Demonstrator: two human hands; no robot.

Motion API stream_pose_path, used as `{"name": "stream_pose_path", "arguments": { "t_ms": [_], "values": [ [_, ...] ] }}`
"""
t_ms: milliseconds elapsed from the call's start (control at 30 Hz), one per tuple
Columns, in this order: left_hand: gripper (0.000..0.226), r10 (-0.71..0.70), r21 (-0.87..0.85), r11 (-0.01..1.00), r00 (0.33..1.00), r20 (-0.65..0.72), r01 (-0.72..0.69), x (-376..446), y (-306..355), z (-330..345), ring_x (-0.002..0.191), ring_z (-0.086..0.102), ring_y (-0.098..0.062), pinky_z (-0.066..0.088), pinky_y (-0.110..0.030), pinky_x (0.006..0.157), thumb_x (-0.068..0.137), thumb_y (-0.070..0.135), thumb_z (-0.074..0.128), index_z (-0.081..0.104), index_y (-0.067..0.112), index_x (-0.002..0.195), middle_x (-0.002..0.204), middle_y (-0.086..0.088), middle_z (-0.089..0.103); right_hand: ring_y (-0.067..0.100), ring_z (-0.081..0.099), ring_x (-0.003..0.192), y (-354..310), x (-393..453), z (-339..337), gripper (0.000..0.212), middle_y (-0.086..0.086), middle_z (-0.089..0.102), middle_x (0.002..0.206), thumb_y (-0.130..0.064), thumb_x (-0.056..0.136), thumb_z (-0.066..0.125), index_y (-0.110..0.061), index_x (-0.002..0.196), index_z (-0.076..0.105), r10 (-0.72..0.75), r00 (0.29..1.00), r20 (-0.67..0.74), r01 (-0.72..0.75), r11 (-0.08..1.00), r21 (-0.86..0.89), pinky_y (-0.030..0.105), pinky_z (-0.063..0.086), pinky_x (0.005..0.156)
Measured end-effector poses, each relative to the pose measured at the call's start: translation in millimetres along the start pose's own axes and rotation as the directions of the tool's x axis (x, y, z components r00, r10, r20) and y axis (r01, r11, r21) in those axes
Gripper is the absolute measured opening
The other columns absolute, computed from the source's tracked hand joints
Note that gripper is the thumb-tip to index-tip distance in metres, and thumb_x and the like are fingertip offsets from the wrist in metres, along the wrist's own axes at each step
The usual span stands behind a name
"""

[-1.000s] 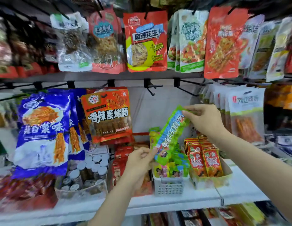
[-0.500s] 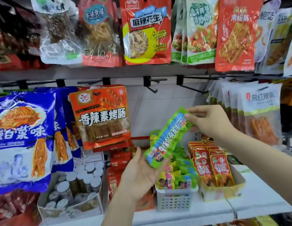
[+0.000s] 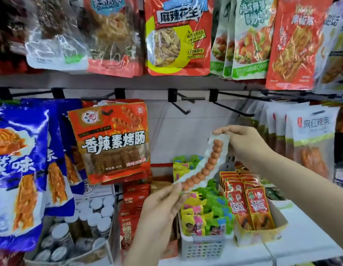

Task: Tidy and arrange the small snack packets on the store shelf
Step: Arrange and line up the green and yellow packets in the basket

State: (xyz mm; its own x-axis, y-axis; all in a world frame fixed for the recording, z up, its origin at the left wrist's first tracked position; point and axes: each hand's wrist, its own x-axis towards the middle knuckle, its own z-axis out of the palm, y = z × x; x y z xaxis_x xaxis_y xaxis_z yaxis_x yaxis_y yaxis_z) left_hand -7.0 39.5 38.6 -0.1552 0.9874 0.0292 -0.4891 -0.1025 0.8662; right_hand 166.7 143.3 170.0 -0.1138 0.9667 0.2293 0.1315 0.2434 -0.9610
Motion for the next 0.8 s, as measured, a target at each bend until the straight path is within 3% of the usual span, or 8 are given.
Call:
{"name": "stream_pose_path", "arguments": {
  "t_ms": [67,133,233,333,467,533,633,800],
  "values": [
    [0.014,0.069,-0.008,0.997,0.993,-0.097,-0.071,2.9,3.1,2.7,0.083,0.074,-0.016,0.056,-0.017,0.068,0.068,0.016,0.076,0.080,0.008,0.079,0.092,-0.009,0.077,0.030,0.069,0.086,-2.2,2.8,-2.2,0.029,0.027,0.070,0.104,-0.003,0.100,0.043,-0.002,0.098,0.072,0.113,0.993,0.027,-0.116,0.978,0.174,0.040,0.057,0.086],
    [0.008,0.145,0.059,0.989,0.977,-0.156,-0.137,1.7,5.2,3.4,0.077,0.073,-0.017,0.056,-0.019,0.065,0.068,0.005,0.078,0.077,0.005,0.077,0.087,-0.013,0.076,0.033,0.069,0.094,-2.8,2.6,-3.4,0.028,0.024,0.069,0.111,-0.014,0.099,0.047,-0.006,0.105,0.073,0.175,0.977,0.120,-0.201,0.944,0.261,0.046,0.055,0.091],
    [0.017,0.249,0.158,0.962,0.953,-0.171,-0.223,-0.2,4.7,-1.3,0.079,0.072,-0.016,0.056,-0.020,0.070,0.077,-0.005,0.075,0.072,0.005,0.090,0.091,-0.011,0.076,0.029,0.071,0.094,5.0,-1.6,-4.6,0.024,0.018,0.072,0.107,-0.013,0.090,0.066,-0.013,0.113,0.071,0.106,0.967,0.232,-0.151,0.971,0.187,0.038,0.060,0.082],
    [0.033,0.288,0.173,0.949,0.949,-0.129,-0.264,-2.6,6.2,-1.5,0.089,0.073,-0.016,0.056,-0.020,0.074,0.079,-0.005,0.073,0.068,0.010,0.108,0.102,-0.006,0.076,0.021,0.073,0.087,10.0,-3.4,-6.6,0.035,0.016,0.072,0.102,-0.001,0.086,0.067,-0.015,0.118,0.068,0.046,0.979,0.197,-0.079,0.983,0.167,0.022,0.058,0.068],
    [0.057,0.277,0.121,0.957,0.954,-0.114,-0.263,-4.4,2.1,0.1,0.097,0.073,-0.021,0.056,-0.023,0.076,0.073,0.000,0.075,0.056,0.019,0.124,0.107,-0.009,0.075,0.022,0.074,0.087,9.4,-4.7,-8.8,0.036,0.007,0.075,0.097,0.004,0.086,0.066,-0.014,0.117,0.068,0.017,0.981,0.193,-0.055,0.979,0.198,0.024,0.059,0.069],
    [0.063,0.262,0.070,0.964,0.957,-0.125,-0.255,-4.6,0.1,-0.3,0.097,0.072,-0.023,0.057,-0.024,0.076,0.072,0.000,0.075,0.053,0.020,0.127,0.107,-0.010,0.075,0.024,0.073,0.090,10.1,-4.2,-8.9,0.041,0.003,0.076,0.090,0.004,0.086,0.066,-0.017,0.120,0.066,0.009,0.979,0.203,-0.050,0.979,0.197,0.028,0.060,0.073],
    [0.065,0.237,0.040,0.971,0.962,-0.134,-0.234,-3.6,-1.8,-0.2,0.097,0.072,-0.023,0.057,-0.023,0.075,0.067,0.005,0.077,0.052,0.022,0.126,0.108,-0.009,0.075,0.025,0.073,0.092,9.2,-4.0,-9.5,0.041,0.012,0.076,0.097,0.001,0.086,0.067,-0.019,0.121,0.061,0.042,0.972,0.232,-0.091,0.975,0.203,0.029,0.060,0.073],
    [0.050,0.237,0.065,0.971,0.961,-0.141,-0.230,-2.4,-0.7,-7.8,0.105,0.070,-0.021,0.057,-0.022,0.077,0.071,0.014,0.076,0.064,0.021,0.119,0.112,-0.005,0.074,0.013,0.073,0.073,5.3,-5.1,-19.6,0.027,0.008,0.076,0.092,-0.014,0.084,0.073,-0.008,0.110,0.069,0.103,0.953,0.286,-0.089,0.994,-0.060,0.021,0.057,0.060]
  ]
}}
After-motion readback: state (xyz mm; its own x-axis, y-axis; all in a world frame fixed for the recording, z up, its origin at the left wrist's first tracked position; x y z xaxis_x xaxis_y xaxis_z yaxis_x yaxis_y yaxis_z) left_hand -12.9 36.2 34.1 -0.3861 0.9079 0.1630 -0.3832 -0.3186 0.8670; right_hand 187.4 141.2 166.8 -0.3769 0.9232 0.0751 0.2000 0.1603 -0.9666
